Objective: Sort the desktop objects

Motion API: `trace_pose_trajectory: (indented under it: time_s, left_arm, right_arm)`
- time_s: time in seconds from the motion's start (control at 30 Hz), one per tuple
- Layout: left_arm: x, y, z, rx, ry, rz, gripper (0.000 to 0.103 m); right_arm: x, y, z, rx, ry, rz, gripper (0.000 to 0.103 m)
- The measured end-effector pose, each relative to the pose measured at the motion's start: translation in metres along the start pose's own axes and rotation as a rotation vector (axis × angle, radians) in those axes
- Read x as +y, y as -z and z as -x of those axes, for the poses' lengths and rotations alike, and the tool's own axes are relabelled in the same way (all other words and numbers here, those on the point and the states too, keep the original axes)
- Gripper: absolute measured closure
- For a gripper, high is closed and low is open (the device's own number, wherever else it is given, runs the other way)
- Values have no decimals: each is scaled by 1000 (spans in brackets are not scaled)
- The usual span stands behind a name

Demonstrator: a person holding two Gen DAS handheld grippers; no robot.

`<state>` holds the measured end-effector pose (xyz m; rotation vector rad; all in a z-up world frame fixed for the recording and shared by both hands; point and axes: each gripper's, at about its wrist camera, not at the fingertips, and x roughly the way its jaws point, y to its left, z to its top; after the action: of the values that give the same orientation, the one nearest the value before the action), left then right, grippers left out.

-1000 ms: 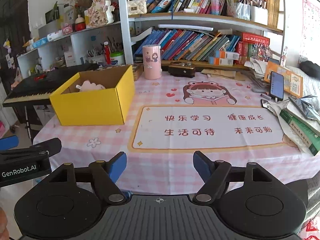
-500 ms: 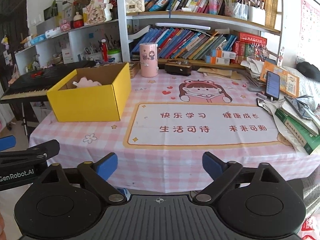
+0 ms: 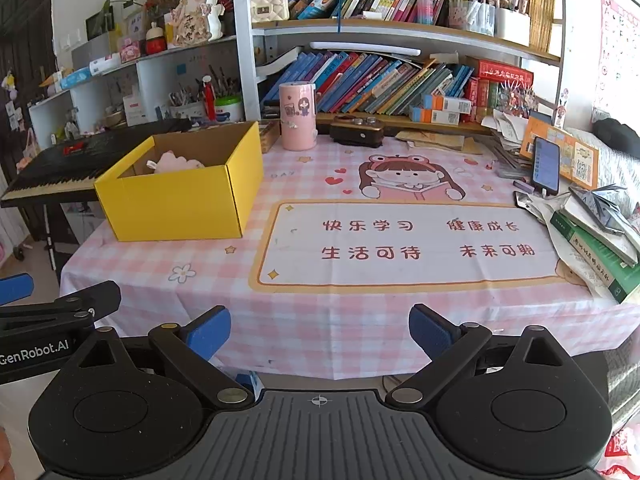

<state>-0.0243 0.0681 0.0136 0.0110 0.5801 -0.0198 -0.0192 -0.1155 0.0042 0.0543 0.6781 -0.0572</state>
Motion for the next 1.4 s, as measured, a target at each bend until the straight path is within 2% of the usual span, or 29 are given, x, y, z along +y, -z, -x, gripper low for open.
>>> trace_pose_trajectory:
  time_s: [1.4]
  left_arm:
    - [5,-2,-15,34,16,1,0]
  right_arm:
    - [7,-2,-13,38,24,-3,5]
